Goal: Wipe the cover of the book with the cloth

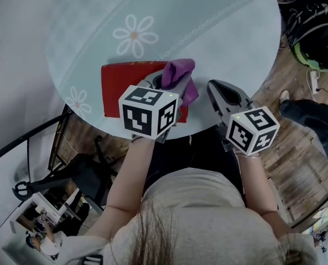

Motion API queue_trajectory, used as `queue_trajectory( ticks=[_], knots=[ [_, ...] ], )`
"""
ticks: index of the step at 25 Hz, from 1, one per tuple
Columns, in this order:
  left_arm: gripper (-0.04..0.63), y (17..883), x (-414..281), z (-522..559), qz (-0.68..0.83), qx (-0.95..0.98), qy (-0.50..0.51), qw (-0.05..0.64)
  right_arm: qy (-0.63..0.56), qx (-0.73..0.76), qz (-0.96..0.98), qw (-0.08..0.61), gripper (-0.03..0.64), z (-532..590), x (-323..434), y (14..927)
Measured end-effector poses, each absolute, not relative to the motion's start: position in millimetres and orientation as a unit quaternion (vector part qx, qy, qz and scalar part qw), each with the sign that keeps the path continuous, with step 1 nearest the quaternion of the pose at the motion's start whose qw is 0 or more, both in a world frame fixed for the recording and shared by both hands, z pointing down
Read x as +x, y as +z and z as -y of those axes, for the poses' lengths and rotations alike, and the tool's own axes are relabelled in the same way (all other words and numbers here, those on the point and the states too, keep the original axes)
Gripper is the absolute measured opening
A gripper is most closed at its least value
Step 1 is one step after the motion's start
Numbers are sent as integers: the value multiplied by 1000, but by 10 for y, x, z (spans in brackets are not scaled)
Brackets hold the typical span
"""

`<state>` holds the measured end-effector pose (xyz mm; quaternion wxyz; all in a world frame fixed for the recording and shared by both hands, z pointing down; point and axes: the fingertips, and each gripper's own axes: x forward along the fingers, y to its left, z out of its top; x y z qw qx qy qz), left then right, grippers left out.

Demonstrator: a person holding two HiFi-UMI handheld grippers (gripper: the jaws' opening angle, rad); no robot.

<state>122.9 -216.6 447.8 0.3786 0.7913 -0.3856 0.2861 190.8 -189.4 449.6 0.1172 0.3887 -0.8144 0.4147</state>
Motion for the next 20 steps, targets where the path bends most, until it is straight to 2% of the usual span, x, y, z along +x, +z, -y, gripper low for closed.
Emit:
queue_trajectory(
  ticks=[20],
  knots=[
    [110, 4116, 316, 1774, 371, 815, 250, 368, 382, 409, 822, 101, 23, 1611, 999, 4179]
  ],
)
